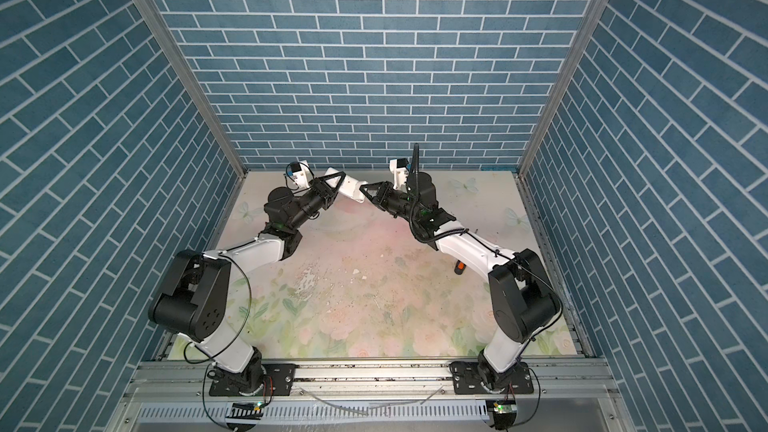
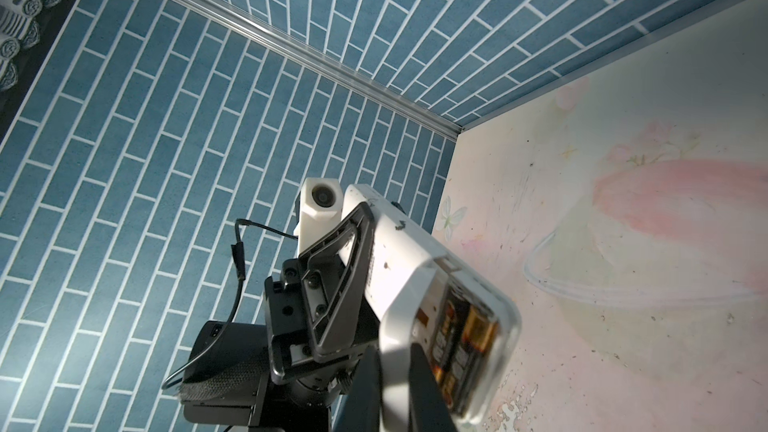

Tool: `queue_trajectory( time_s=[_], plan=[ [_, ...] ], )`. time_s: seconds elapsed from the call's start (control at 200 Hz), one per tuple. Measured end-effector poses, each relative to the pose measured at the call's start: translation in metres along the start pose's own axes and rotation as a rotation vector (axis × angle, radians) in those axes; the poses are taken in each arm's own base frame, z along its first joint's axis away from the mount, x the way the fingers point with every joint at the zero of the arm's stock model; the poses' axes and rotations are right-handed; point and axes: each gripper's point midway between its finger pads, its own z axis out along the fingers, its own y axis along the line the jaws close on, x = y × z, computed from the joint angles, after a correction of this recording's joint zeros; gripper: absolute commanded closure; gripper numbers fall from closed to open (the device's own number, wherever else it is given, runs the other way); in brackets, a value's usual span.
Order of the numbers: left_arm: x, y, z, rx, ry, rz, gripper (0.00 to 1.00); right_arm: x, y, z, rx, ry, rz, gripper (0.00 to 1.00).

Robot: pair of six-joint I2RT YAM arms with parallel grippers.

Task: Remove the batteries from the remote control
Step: 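Pull the battery cover off with the right gripper, exposing the batteries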

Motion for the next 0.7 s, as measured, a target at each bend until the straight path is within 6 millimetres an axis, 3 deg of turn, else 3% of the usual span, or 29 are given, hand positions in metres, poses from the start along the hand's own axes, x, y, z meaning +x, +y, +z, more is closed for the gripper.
queue_trajectory(
  time_s=[0.525, 0.7],
  plan=[
    [-0.002, 0.002, -0.002, -0.003, -0.005, -0.004, 1.0, 0.0, 0.009, -0.001, -0.03, 0.004, -0.013, 0.93],
    [-0.006, 0.001, -0.003, 0.007, -0.017, 0.0, 1.0, -0.003, 0.02, -0.007, -0.048, -0.005, -0.024, 0.95]
  ],
)
